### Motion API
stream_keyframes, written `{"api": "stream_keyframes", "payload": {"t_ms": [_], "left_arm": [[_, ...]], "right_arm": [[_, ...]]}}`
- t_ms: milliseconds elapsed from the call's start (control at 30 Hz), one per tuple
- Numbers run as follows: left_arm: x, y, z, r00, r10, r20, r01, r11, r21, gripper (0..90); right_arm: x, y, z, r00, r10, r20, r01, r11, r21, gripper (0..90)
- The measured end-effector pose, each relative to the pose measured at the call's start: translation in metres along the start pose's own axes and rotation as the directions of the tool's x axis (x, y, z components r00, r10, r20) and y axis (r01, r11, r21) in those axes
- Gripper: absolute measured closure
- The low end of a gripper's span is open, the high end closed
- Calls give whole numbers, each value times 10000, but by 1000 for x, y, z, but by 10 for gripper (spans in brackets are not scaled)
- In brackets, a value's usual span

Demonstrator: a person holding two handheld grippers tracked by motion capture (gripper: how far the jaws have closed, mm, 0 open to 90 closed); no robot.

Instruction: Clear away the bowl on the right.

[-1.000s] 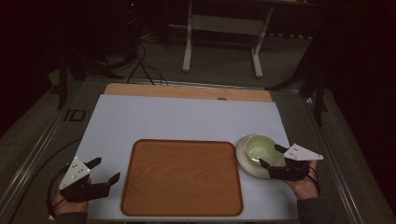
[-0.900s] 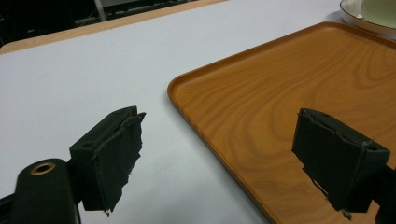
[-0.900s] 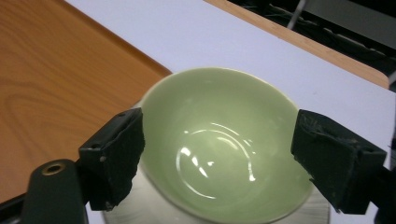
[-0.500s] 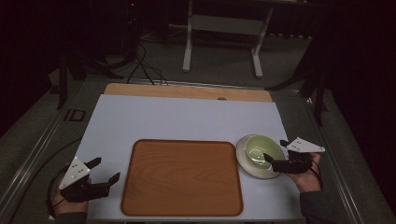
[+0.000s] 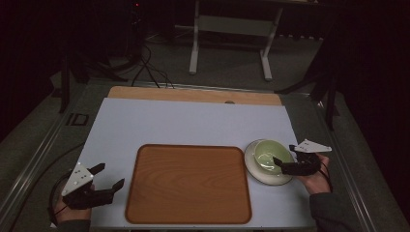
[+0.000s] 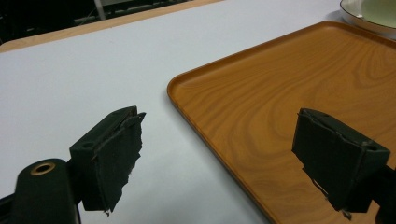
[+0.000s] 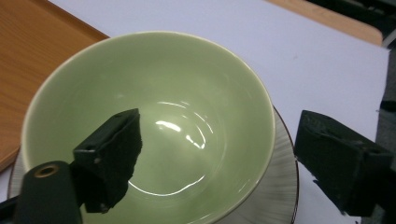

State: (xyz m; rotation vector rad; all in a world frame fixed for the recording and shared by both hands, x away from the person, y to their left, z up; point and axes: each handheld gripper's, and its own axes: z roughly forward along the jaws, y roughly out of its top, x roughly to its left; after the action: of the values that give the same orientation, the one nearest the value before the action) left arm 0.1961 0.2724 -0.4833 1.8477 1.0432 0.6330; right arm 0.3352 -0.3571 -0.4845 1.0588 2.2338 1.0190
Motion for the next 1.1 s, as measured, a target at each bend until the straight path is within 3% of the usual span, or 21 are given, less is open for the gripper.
{"api": "stream_keyframes", "payload": {"t_ms": [67, 133, 267, 367, 400, 533, 600, 633, 900, 1100], "left_arm": [[0, 0, 0, 10000, -2, -8, 2, 10000, -16, 154], [0, 0, 0, 10000, -12, -7, 12, 10000, -10, 154], [0, 0, 0, 10000, 0, 9, 0, 10000, -10, 154], [0, 0, 0, 10000, 0, 3, 0, 10000, -1, 154], [0, 0, 0, 10000, -1, 6, 1, 10000, -1, 154], [0, 0, 0, 10000, 5, 16, -5, 10000, -5, 154], [0, 0, 0, 10000, 11, 18, -11, 10000, -8, 154], [0, 0, 0, 10000, 10, 17, -10, 10000, -7, 153], [0, 0, 0, 10000, 15, 16, -15, 10000, -27, 154], [0, 0, 0, 10000, 2, -2, -2, 10000, -23, 154]], "right_arm": [[-2, 0, 1, 10000, 63, 25, -63, 10000, 52, 271], [-6, 0, 4, 9996, 252, -99, -250, 9994, 231, 433], [-13, 0, 7, 9981, 588, -201, -576, 9966, 586, 601], [-15, 0, 8, 9971, 713, -275, -690, 9948, 751, 633], [-19, 0, 11, 9949, 933, -395, -875, 9878, 1288, 669], [-20, 3, 17, 9877, 1490, -483, -1367, 9707, 1974, 703], [-20, 4, 19, 9873, 1533, -425, -1408, 9664, 2152, 722], [-19, 6, 24, 9836, 1749, -441, -1591, 9563, 2452, 783], [-18, 9, 25, 9771, 2028, -639, -1808, 9507, 2519, 817], [-15, 10, 20, 9765, 1982, -852, -1769, 9617, 2096, 830]]}}
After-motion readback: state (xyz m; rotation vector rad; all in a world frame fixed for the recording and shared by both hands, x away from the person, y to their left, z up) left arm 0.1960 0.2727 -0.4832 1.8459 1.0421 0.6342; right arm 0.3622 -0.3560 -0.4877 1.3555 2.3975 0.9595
